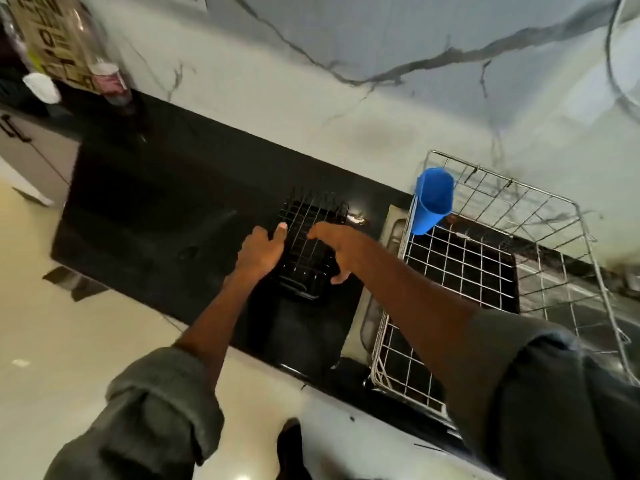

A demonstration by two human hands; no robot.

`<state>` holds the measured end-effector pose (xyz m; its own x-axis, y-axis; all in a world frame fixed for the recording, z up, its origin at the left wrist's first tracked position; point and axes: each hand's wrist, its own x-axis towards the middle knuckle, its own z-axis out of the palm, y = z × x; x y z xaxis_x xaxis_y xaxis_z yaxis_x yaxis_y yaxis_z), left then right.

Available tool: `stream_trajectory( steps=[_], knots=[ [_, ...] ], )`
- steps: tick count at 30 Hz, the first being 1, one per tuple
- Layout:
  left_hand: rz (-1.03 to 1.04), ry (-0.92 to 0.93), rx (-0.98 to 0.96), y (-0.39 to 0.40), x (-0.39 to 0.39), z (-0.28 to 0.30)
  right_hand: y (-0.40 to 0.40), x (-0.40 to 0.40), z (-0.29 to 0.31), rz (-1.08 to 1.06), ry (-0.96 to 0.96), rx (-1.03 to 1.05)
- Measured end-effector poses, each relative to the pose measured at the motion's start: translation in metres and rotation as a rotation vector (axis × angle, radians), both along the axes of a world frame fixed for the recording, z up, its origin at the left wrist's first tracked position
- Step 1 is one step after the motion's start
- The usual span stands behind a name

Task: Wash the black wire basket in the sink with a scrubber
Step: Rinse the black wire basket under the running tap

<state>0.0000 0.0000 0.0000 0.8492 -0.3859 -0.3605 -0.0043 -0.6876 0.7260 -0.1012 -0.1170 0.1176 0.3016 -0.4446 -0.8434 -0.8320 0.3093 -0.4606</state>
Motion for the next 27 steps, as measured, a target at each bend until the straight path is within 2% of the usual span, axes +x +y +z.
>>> stream_trajectory(
  steps=[6,12,20,27],
  knots=[
    [0.022,0.083,-0.117,-0.005,0.004,-0.009,-0.01,0.016,-0.03,-0.012,0.077,0.099],
    [0.088,0.036,-0.286,-0.009,0.006,0.004,-0.023,0.023,-0.025,-0.04,-0.012,0.092],
    [0.133,-0.139,-0.481,-0.003,-0.02,0.128,-0.027,-0.029,0.061,-0.03,-0.375,0.096],
    [0.209,-0.182,-0.62,-0.017,-0.13,0.237,-0.04,-0.152,0.145,-0.069,-0.64,-0.031]
  ],
)
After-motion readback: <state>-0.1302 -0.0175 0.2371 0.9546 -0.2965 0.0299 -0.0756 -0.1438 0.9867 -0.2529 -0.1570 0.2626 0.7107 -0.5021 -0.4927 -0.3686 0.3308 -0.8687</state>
